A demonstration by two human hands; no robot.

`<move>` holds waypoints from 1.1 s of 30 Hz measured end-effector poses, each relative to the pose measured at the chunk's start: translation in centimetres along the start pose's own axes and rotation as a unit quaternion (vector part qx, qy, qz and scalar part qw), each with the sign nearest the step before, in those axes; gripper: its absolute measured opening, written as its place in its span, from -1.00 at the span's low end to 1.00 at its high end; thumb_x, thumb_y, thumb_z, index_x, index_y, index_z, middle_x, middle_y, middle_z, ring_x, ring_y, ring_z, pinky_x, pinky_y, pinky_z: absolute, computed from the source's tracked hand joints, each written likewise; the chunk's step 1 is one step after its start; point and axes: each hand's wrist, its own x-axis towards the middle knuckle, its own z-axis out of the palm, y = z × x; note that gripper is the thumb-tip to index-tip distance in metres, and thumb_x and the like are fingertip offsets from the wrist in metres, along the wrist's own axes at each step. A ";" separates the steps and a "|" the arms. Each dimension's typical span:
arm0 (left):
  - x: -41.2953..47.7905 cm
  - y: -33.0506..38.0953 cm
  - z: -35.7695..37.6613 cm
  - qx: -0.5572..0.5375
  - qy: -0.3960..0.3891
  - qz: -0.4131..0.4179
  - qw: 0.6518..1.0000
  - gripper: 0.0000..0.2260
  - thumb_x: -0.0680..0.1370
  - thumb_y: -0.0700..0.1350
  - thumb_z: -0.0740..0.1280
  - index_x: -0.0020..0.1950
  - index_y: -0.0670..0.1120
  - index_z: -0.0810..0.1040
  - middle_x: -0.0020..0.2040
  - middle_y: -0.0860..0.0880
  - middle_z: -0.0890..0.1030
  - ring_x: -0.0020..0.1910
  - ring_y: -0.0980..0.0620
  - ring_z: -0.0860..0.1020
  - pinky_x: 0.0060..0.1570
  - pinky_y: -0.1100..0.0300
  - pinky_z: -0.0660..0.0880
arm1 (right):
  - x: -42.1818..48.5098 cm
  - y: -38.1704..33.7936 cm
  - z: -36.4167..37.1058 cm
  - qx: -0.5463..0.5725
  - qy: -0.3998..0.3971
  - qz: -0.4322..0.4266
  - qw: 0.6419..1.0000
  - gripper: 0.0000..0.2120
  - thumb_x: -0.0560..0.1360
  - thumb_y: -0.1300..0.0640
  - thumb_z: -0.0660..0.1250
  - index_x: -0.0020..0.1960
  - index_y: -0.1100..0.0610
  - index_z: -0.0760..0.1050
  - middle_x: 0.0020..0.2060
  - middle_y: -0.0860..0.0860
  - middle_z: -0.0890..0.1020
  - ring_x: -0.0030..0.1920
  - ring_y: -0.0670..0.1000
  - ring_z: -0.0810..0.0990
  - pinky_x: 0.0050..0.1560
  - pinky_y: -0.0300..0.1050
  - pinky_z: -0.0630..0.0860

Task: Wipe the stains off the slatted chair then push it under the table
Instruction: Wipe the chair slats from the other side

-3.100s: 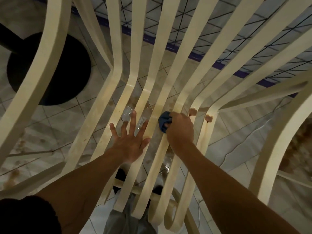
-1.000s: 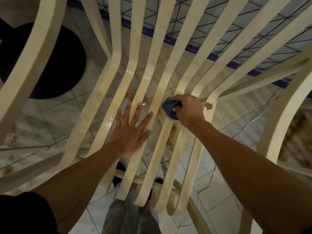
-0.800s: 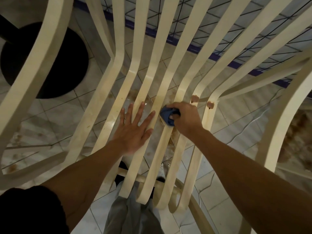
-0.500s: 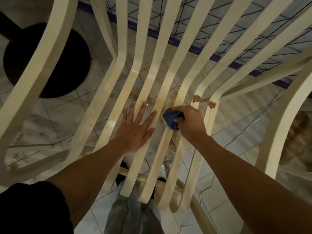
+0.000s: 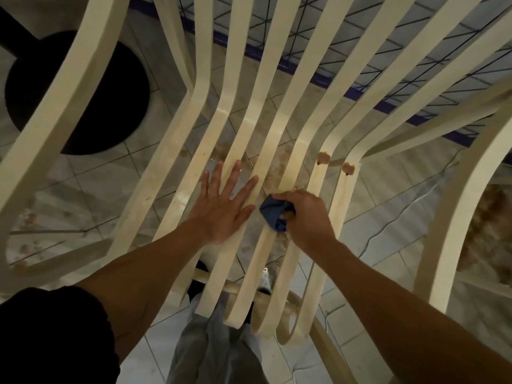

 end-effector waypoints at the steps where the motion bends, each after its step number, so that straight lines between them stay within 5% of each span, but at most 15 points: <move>1: 0.0 0.0 -0.1 -0.001 -0.005 -0.003 1.000 -0.42 0.56 0.30 -0.30 0.54 0.18 -0.33 0.54 -0.05 -0.42 0.51 -0.24 -0.36 0.46 -0.24 -0.28 | 1.0 0.1 -0.4 -0.013 0.011 -0.002 1.000 -0.55 0.42 0.42 0.30 0.23 0.10 0.61 0.09 0.12 0.63 0.10 0.13 0.57 0.16 -0.06 0.51; 8: 0.0 0.0 -0.4 -0.011 -0.029 -0.002 1.000 -0.41 0.52 0.30 -0.36 0.52 0.19 -0.38 0.51 -0.05 -0.47 0.49 -0.24 -0.40 0.47 -0.25 -0.24 | 3.4 -0.5 -1.2 -0.018 0.026 0.013 0.999 -0.56 0.42 0.41 0.33 0.23 0.10 0.60 0.11 0.13 0.63 0.12 0.14 0.58 0.14 -0.03 0.54; 13: -0.1 -0.1 0.0 -0.014 0.006 0.006 1.000 -0.44 0.57 0.29 -0.27 0.53 0.18 -0.34 0.55 -0.08 -0.37 0.52 -0.29 -0.28 0.47 -0.29 -0.16 | -1.0 -0.5 0.9 0.000 -0.008 -0.004 1.000 -0.59 0.46 0.36 0.34 0.27 0.10 0.57 0.10 0.09 0.59 0.12 0.10 0.53 0.15 -0.21 0.39; 21: -0.1 -0.1 -0.1 -0.016 -0.008 0.001 1.000 -0.42 0.53 0.31 -0.34 0.51 0.20 -0.40 0.53 -0.06 -0.42 0.51 -0.27 -0.33 0.47 -0.22 -0.21 | -0.1 -0.1 0.0 -0.052 -0.030 -0.034 0.998 -0.56 0.47 0.32 0.31 0.31 0.04 0.52 0.12 0.09 0.57 0.14 0.14 0.51 0.14 0.01 0.50; 26: 0.0 -0.1 -0.1 -0.014 -0.008 0.000 1.000 -0.42 0.53 0.32 -0.35 0.51 0.20 -0.39 0.54 -0.07 -0.41 0.51 -0.26 -0.34 0.47 -0.22 -0.22 | -0.4 -1.1 1.0 -0.044 0.011 -0.004 0.999 -0.57 0.49 0.32 0.30 0.32 0.06 0.51 0.13 0.12 0.54 0.12 0.16 0.50 0.10 -0.01 0.49; 33: 0.1 -0.2 0.3 -0.022 -0.004 0.001 1.000 -0.41 0.54 0.33 -0.30 0.53 0.20 -0.33 0.55 -0.04 -0.39 0.52 -0.25 -0.33 0.46 -0.23 -0.23 | -5.6 -1.3 2.6 -0.002 -0.066 -0.040 0.997 -0.53 0.49 0.35 0.32 0.37 0.08 0.48 0.17 0.09 0.53 0.21 0.14 0.45 0.20 -0.04 0.46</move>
